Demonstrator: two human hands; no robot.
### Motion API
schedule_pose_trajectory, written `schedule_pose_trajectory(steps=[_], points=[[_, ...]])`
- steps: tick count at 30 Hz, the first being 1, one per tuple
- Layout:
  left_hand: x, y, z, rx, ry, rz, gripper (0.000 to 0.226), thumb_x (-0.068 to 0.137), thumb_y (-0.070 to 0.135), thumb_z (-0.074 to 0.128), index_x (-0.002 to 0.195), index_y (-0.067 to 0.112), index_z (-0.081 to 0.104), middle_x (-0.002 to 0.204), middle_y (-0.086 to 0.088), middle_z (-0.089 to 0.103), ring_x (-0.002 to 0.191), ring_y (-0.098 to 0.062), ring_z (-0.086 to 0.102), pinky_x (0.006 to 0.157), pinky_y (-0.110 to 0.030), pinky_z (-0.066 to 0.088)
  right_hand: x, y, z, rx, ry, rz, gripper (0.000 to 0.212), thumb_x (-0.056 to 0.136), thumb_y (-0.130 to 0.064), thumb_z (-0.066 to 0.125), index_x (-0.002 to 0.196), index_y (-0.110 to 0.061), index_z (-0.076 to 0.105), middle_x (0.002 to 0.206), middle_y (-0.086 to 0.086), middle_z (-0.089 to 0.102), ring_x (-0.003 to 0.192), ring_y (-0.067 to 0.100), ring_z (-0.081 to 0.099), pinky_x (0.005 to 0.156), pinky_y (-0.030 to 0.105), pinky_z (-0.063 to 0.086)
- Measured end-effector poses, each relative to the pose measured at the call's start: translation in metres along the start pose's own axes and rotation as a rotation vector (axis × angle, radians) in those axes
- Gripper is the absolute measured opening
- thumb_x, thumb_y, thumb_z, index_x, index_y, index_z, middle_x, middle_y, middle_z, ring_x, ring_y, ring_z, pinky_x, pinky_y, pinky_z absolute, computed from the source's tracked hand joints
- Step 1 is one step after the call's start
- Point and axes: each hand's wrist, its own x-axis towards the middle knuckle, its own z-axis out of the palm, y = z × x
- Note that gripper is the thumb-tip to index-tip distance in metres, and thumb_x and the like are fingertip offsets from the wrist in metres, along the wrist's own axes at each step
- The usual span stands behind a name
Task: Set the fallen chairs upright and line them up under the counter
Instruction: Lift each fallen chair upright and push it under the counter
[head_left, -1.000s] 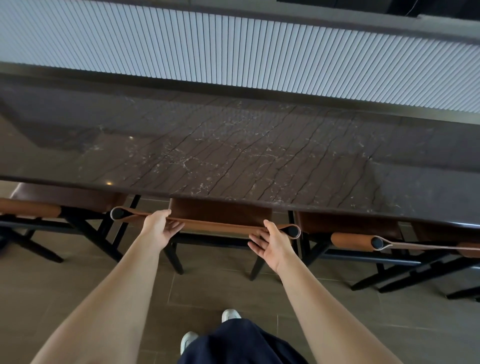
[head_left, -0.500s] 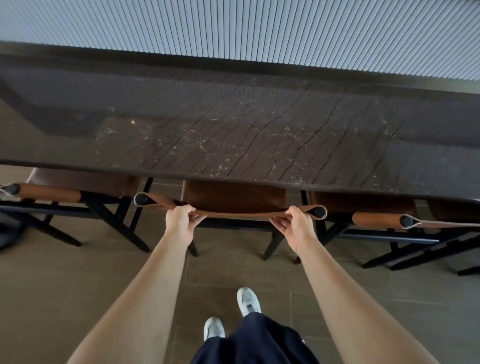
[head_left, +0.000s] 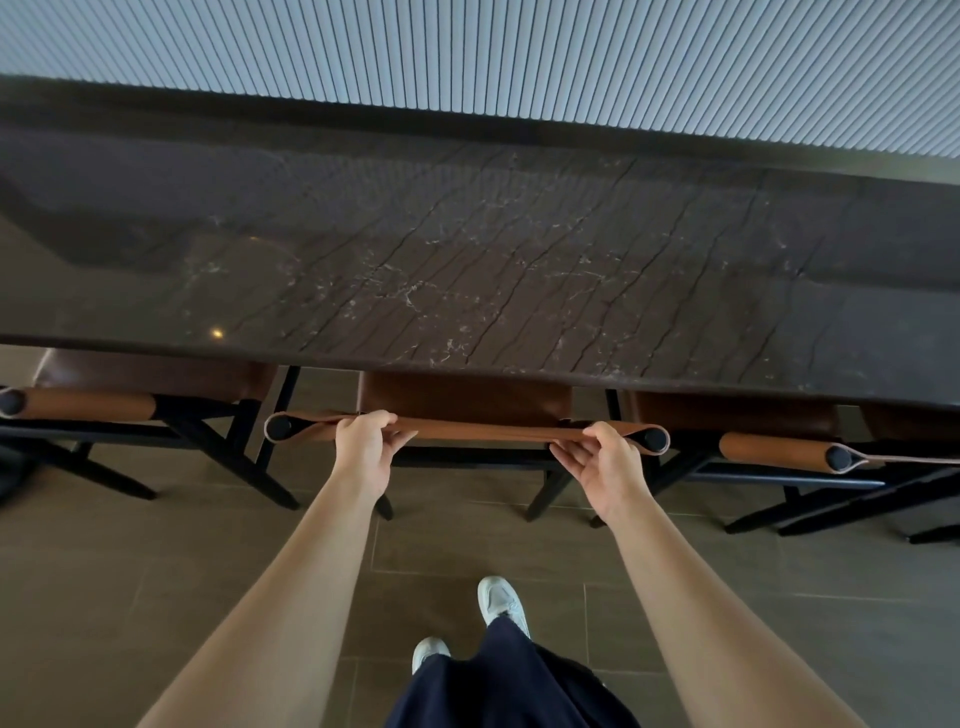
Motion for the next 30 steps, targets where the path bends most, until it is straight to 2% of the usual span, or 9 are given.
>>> schedule_pose_trajectory(steps=[4,7,9,12,14,18,21,26,30], points=[[0.003,0.009,-0.002,0.042,-0.020,-0.007,0.042,0.092,-0.010,0.051,0.131,0.004,0.040,0.117,-0.021,0.052,0.103,-0.028,0.061,0.067,-0.038,0.057,0.001,0.005,0.003,-0.021,-0.011,0.023,0.008,0.097,-0.003,0.049,0.090,-0.006,0.053,0.098,0.019,0.066,0.100,0.034,0.067,0.079,0.046,0.058],[0.002,0.011,-0.004,0.073,-0.050,-0.014,0.036,0.093,-0.005,0.053,0.127,0.002,0.044,0.120,-0.022,0.053,0.105,-0.028,0.061,0.073,-0.041,0.058,0.000,0.005,0.004,-0.050,-0.009,0.034,0.005,0.097,-0.006,0.050,0.092,-0.007,0.053,0.107,0.019,0.065,0.109,0.035,0.065,0.085,0.047,0.056],[-0.002,0.012,-0.007,0.112,-0.089,-0.024,0.036,0.093,0.003,0.061,0.126,0.001,0.047,0.126,-0.020,0.054,0.112,-0.028,0.060,0.083,-0.045,0.057,-0.003,0.002,0.004,-0.091,0.006,0.053,0.004,0.098,-0.010,0.052,0.099,-0.007,0.054,0.119,0.019,0.063,0.109,0.033,0.065,0.091,0.049,0.054],[-0.012,0.017,-0.014,0.174,-0.124,-0.033,0.050,0.090,0.020,0.067,0.132,0.005,0.046,0.129,-0.016,0.053,0.116,-0.028,0.057,0.091,-0.048,0.054,-0.012,-0.004,0.005,-0.157,0.004,0.089,0.032,0.098,-0.023,0.056,0.126,-0.009,0.050,0.131,0.017,0.058,0.109,0.031,0.064,0.093,0.049,0.053],[-0.021,0.019,-0.019,0.143,-0.149,-0.015,0.050,0.091,0.022,0.066,0.135,0.006,0.046,0.128,-0.016,0.055,0.116,-0.028,0.057,0.089,-0.047,0.054,-0.023,-0.005,0.007,-0.210,-0.032,0.104,0.045,0.098,-0.034,0.056,0.134,-0.008,0.048,0.128,0.017,0.061,0.109,0.030,0.064,0.090,0.046,0.055],[-0.042,0.019,-0.040,0.083,-0.179,0.058,0.038,0.095,0.018,0.060,0.130,0.006,0.050,0.124,-0.017,0.061,0.111,-0.029,0.062,0.087,-0.045,0.055,-0.053,0.008,0.021,-0.432,-0.169,0.065,0.044,0.098,-0.041,0.053,0.128,-0.009,0.056,0.112,0.012,0.072,0.102,0.026,0.069,0.091,0.042,0.056],[-0.057,0.022,-0.062,0.076,-0.212,0.115,0.036,0.099,0.018,0.054,0.131,0.004,0.051,0.122,-0.015,0.064,0.109,-0.029,0.064,0.086,-0.042,0.055,-0.077,0.020,0.040,-0.594,-0.251,-0.031,0.035,0.099,-0.040,0.052,0.121,-0.016,0.064,0.112,0.007,0.073,0.102,0.021,0.070,0.097,0.042,0.053],[-0.080,0.044,-0.103,0.078,-0.226,0.223,0.026,0.099,0.020,0.053,0.121,0.010,0.062,0.118,-0.008,0.069,0.106,-0.025,0.067,0.089,-0.040,0.055,-0.111,0.044,0.075,-0.722,-0.362,-0.145,0.029,0.100,-0.039,0.050,0.111,-0.021,0.070,0.111,0.004,0.073,0.103,0.018,0.069,0.096,0.038,0.054],[-0.094,0.066,-0.143,0.047,-0.188,0.280,0.019,0.098,0.020,0.054,0.112,0.013,0.064,0.116,-0.010,0.070,0.105,-0.025,0.068,0.091,-0.041,0.054,-0.134,0.074,0.107,-0.791,-0.458,-0.203,0.028,0.101,-0.037,0.050,0.107,-0.021,0.072,0.105,0.002,0.075,0.100,0.016,0.070,0.093,0.036,0.055]])
